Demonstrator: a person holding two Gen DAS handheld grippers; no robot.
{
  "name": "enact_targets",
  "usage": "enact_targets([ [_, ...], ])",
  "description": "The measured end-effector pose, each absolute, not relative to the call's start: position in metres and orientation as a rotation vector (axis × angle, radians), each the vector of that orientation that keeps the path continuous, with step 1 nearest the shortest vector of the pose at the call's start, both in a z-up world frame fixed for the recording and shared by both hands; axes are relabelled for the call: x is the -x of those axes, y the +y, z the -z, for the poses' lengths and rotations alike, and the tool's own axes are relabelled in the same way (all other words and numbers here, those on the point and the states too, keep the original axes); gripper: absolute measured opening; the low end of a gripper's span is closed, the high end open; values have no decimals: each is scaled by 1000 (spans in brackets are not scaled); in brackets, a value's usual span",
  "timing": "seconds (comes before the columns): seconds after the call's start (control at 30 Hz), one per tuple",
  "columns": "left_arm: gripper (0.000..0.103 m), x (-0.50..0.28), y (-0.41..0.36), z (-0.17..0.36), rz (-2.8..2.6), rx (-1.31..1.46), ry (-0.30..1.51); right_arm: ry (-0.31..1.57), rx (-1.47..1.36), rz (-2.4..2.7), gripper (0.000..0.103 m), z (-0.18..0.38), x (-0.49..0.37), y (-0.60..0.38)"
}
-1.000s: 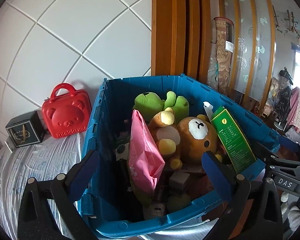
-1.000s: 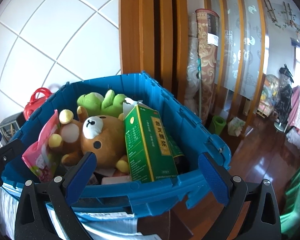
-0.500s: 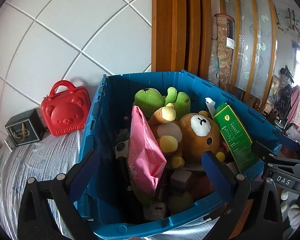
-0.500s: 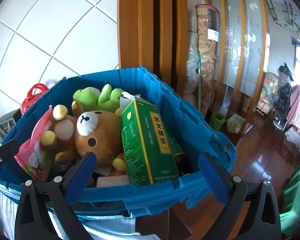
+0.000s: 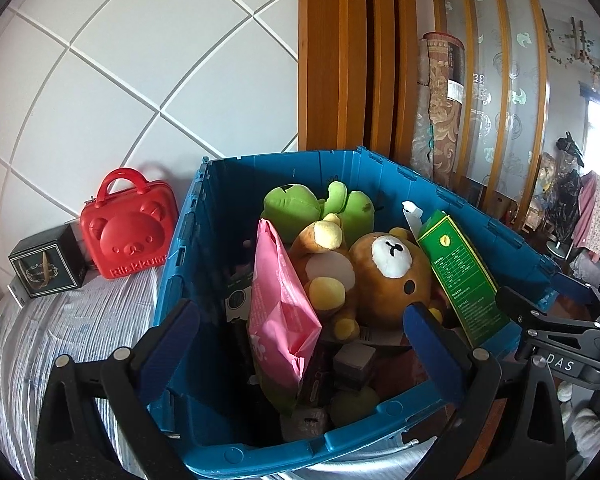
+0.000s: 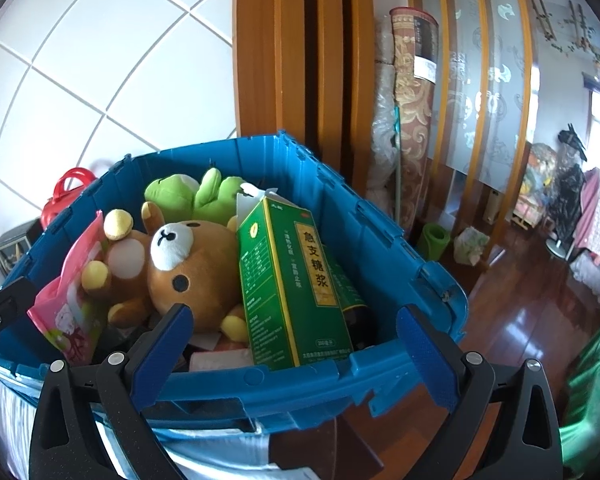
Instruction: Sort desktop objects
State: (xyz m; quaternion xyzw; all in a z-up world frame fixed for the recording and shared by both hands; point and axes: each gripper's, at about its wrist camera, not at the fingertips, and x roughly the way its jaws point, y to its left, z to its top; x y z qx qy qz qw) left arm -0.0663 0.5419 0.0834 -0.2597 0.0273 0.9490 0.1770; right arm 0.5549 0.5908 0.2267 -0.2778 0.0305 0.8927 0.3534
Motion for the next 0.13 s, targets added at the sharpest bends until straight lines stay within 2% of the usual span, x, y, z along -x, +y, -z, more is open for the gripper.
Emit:
enact_targets([
  [0.13, 103, 64, 543, -84, -2683, 726, 86, 79, 716, -2310, 103, -227, -556, 590],
])
